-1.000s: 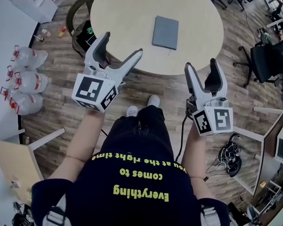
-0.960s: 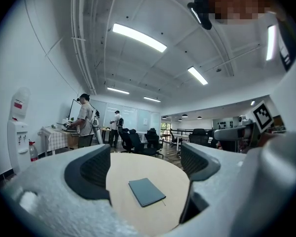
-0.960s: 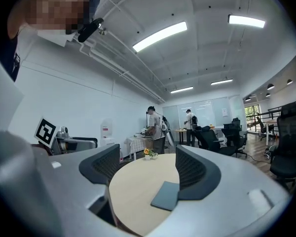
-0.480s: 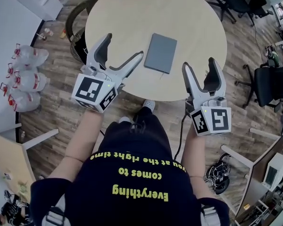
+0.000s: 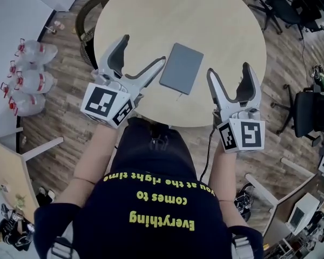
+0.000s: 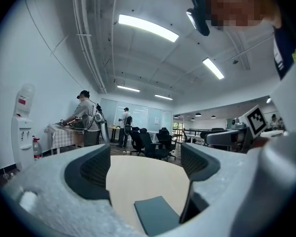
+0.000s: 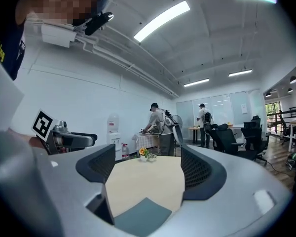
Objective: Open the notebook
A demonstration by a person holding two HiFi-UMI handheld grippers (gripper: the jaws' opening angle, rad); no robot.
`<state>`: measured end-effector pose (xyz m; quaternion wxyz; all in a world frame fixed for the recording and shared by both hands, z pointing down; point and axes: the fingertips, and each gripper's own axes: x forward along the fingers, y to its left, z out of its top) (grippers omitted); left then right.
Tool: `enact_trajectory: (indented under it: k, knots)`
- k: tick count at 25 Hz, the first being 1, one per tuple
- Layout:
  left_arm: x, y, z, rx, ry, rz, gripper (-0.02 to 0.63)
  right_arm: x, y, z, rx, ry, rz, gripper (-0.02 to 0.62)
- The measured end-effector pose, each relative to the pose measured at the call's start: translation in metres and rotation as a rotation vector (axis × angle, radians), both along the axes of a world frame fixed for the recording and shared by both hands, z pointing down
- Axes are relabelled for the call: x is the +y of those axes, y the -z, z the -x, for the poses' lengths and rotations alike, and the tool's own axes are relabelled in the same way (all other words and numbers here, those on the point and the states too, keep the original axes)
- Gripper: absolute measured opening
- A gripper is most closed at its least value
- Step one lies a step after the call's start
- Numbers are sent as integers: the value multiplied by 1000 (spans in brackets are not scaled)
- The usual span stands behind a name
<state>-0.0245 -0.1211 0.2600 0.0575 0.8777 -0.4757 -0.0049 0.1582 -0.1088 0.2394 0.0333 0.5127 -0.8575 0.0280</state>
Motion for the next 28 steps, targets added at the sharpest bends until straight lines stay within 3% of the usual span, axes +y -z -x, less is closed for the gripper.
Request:
enact_trajectory:
  k: [6, 13, 20, 28]
  knots:
    - [-25, -17, -11, -10, -83, 32, 449, -15, -15, 8, 9, -19, 46, 413]
    - [-61, -42, -3, -16, -178, 83, 449, -39, -63, 25, -4, -107, 155, 410]
    - [-82, -71, 12, -36, -192, 65, 413, -43, -122, 43, 4, -164, 272, 405]
    - [-83, -114, 18, -54, -219, 148, 403, -26, -216, 94, 87, -55, 460, 348]
